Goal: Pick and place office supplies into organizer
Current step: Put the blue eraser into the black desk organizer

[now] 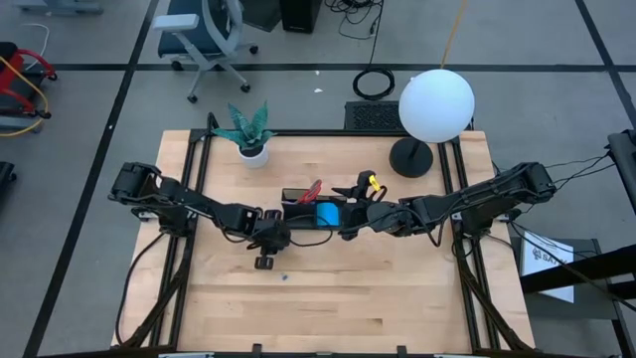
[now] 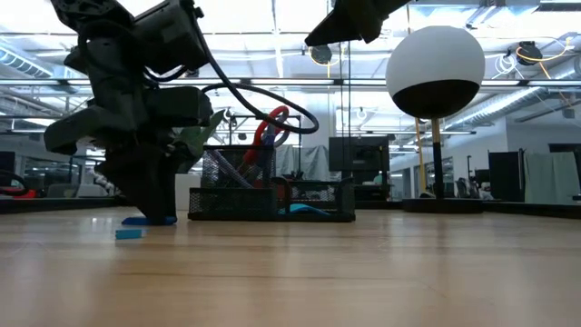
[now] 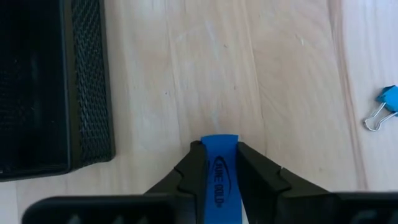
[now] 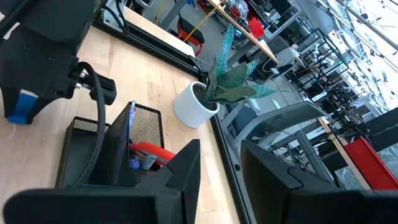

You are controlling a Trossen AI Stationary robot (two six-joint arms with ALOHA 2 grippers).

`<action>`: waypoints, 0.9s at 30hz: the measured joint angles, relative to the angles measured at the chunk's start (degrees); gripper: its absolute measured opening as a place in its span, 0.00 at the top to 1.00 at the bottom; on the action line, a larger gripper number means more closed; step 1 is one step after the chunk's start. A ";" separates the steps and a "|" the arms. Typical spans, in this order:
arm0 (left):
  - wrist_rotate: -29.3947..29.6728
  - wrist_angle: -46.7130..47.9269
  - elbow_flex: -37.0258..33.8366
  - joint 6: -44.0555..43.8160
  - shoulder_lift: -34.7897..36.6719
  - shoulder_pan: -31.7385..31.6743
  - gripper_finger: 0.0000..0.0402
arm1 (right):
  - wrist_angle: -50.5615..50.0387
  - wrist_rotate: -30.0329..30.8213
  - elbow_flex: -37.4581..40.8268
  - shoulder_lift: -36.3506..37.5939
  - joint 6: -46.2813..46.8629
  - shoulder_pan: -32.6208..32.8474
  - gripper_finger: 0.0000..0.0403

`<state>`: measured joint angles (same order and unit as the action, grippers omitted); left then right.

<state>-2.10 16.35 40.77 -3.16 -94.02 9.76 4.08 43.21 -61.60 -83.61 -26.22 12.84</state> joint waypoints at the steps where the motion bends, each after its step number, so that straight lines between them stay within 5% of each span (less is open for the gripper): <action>1: 0.32 -0.02 0.00 -0.02 0.00 0.20 0.80 | 0.00 0.01 0.00 0.01 0.00 0.00 0.74; 13: 2.38 0.70 1.11 -0.26 0.36 1.74 0.80 | 0.00 -0.01 0.00 0.02 0.00 0.00 0.74; 27: 1.98 8.65 11.00 1.89 0.09 5.23 0.80 | 0.00 -0.01 0.00 0.00 0.00 0.02 0.74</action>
<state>-0.13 25.00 51.78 -1.27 -93.93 14.99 4.08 43.20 -61.60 -83.61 -26.22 12.86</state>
